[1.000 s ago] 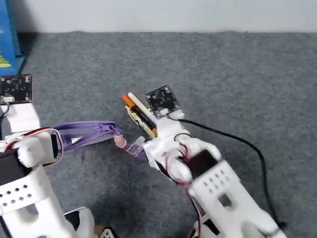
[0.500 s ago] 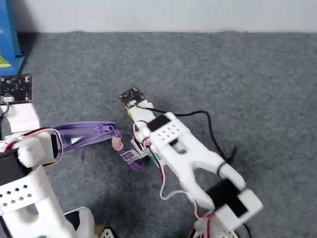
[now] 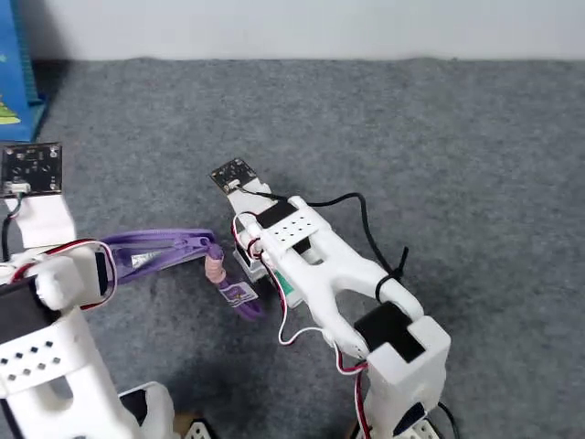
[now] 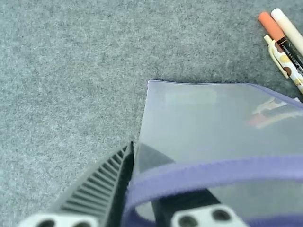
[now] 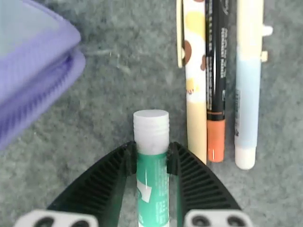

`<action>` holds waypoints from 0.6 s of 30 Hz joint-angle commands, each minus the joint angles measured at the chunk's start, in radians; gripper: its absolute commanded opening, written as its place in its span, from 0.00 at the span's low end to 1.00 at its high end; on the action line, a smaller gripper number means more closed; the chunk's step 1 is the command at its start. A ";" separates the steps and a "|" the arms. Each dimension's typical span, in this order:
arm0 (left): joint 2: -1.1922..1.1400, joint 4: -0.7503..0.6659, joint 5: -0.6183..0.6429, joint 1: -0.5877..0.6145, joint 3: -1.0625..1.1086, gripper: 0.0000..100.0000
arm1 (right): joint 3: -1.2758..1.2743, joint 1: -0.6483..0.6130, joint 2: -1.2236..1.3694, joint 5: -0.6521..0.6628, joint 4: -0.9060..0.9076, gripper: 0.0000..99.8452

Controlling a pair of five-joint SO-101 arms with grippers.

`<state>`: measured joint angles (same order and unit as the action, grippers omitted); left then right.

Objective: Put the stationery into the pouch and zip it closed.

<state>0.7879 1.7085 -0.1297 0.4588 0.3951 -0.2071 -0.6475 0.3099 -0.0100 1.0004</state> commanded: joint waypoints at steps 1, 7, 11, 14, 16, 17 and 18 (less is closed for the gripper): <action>-0.008 -0.028 -0.012 -0.006 0.004 0.01 | 0.037 -0.013 0.048 0.025 -0.005 0.09; -0.008 -0.028 -0.012 -0.006 0.002 0.01 | 0.040 -0.007 0.076 0.068 0.007 0.09; -0.008 -0.028 -0.012 -0.006 0.002 0.01 | 0.075 -0.007 0.056 0.064 0.087 0.00; -0.008 -0.028 -0.012 -0.006 0.002 0.01 | 0.080 0.007 -0.010 0.061 0.157 0.01; -0.008 -0.028 -0.012 -0.006 0.001 0.01 | 0.078 0.016 -0.070 0.061 0.197 0.01; -0.008 -0.028 -0.012 -0.006 0.001 0.01 | 0.078 0.022 -0.104 0.061 0.222 0.01; -0.008 -0.028 -0.012 -0.006 0.001 0.01 | 0.078 0.033 -0.137 0.060 0.243 0.01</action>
<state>0.7879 1.7070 -0.1297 0.4572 0.3982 -0.1534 -0.6444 0.3038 0.0468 1.1845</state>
